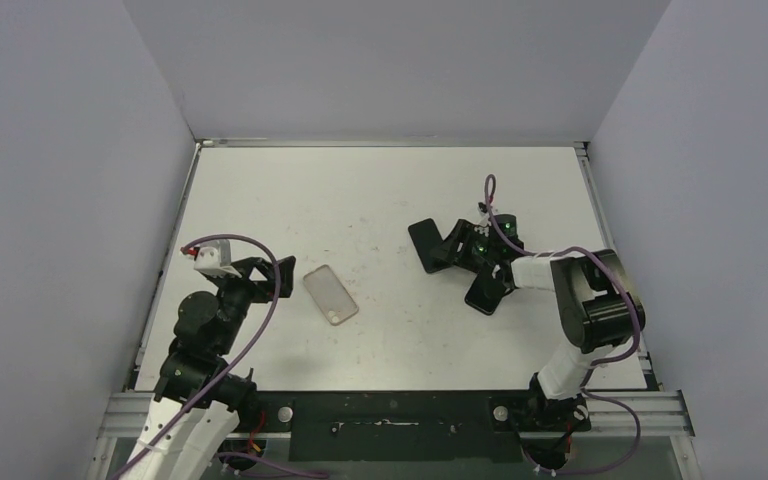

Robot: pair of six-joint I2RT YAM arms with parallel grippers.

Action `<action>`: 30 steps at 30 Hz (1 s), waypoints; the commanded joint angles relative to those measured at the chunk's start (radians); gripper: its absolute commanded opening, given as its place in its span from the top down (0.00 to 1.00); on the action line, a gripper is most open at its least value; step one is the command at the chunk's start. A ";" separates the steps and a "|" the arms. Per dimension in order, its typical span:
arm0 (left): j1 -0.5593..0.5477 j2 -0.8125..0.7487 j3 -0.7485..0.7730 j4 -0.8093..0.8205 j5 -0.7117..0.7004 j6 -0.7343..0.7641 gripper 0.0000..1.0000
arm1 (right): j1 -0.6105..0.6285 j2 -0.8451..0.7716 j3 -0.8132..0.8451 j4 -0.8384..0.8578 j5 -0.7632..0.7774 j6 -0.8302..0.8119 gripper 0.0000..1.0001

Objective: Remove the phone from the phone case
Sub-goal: Place the phone at the center of the board.

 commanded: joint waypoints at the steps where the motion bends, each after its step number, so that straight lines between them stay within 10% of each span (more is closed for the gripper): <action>1: -0.004 -0.011 0.015 0.060 0.003 0.017 0.03 | -0.041 -0.041 0.034 -0.098 0.059 -0.109 0.40; 7: -0.004 -0.001 0.021 0.053 0.000 0.019 0.03 | -0.056 -0.131 0.092 -0.282 0.129 -0.240 0.22; 9: -0.004 0.002 0.024 0.048 -0.005 0.019 0.03 | -0.056 -0.184 0.103 -0.341 0.163 -0.274 0.01; 21: -0.004 0.061 0.034 0.020 -0.051 0.025 0.03 | -0.066 -0.812 0.010 -0.633 0.654 -0.296 0.00; 30: -0.005 0.084 0.018 0.014 -0.065 0.003 0.03 | -0.070 -0.812 0.065 -0.882 0.795 -0.111 0.00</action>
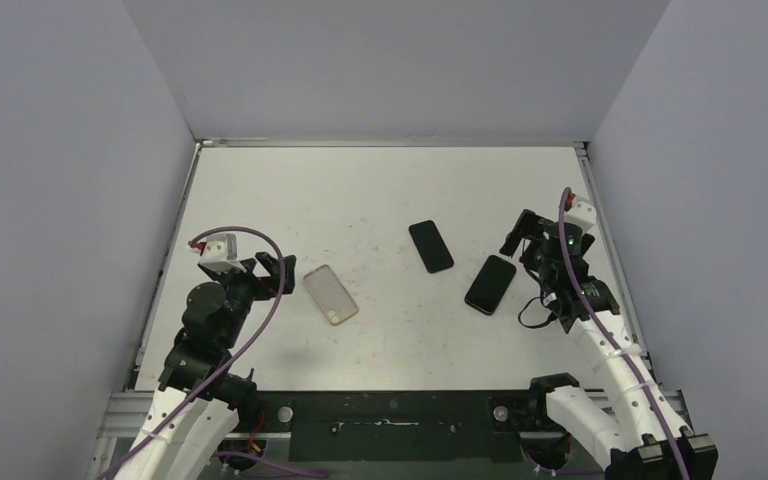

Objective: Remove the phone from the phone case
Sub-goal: Pick up the phone at the center of the board.

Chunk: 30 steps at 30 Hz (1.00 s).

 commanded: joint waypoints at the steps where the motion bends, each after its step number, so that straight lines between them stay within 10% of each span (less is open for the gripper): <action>1: -0.004 0.017 0.017 0.016 -0.038 -0.008 0.03 | -0.003 0.084 0.047 -0.231 0.113 0.154 0.00; 30: -0.023 0.033 -0.009 0.036 -0.064 0.007 0.04 | 0.076 0.741 0.345 -0.457 -0.014 0.455 0.00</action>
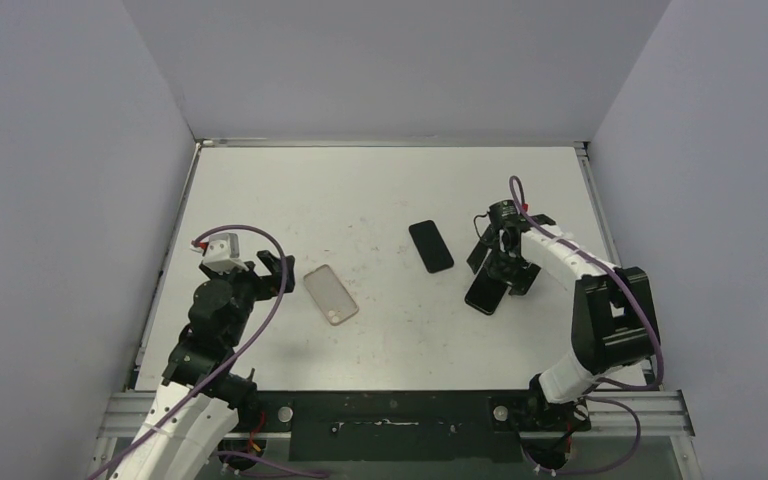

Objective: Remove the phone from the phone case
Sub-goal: Pick up the phone at the center of the board.

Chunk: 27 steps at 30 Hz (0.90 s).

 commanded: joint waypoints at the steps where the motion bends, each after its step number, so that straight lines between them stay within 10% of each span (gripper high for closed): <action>1: -0.010 0.002 0.009 0.035 0.007 0.017 0.05 | 0.011 0.048 0.085 -0.037 0.079 0.041 0.00; 27: -0.010 0.006 0.010 0.032 0.000 0.014 0.04 | -0.021 0.162 -0.024 0.137 -0.058 -0.093 0.00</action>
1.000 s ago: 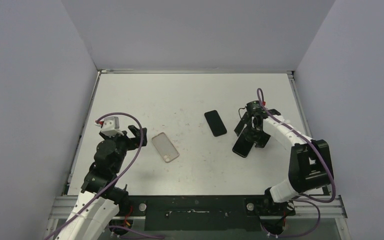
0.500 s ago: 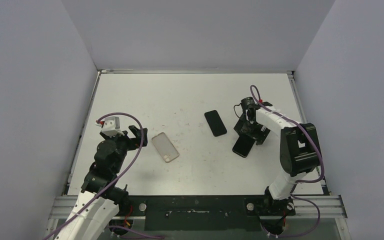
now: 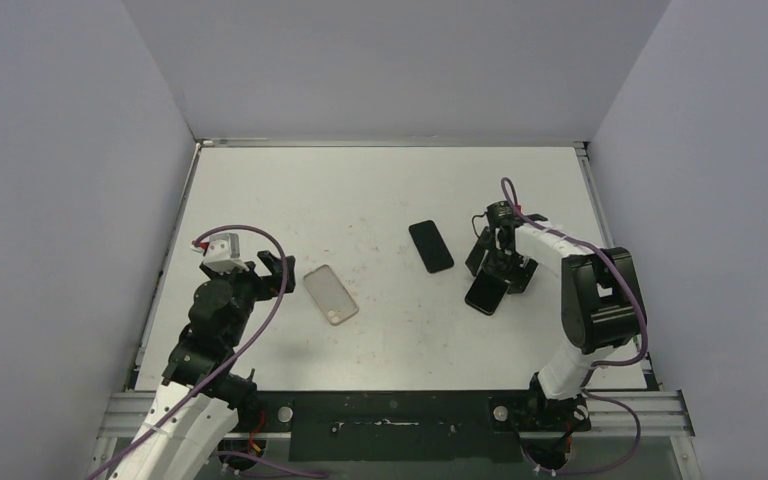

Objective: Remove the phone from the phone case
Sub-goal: Pick up the phone at the center of the board.

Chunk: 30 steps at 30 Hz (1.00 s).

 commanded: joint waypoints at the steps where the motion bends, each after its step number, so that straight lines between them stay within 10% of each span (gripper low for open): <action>1: -0.004 0.006 0.010 0.031 0.000 0.014 0.04 | -0.008 -0.003 -0.064 0.060 -0.056 -0.048 0.00; 8: -0.004 0.013 0.013 0.032 0.027 0.015 0.04 | -0.031 -0.036 -0.166 0.097 -0.072 -0.095 0.12; 18: -0.006 0.119 0.045 -0.008 0.210 -0.029 0.05 | -0.019 -0.135 -0.168 0.116 -0.104 -0.251 0.66; 30: -0.006 0.306 0.066 0.092 0.416 -0.183 0.03 | 0.130 -0.428 -0.234 0.260 -0.144 -0.462 0.96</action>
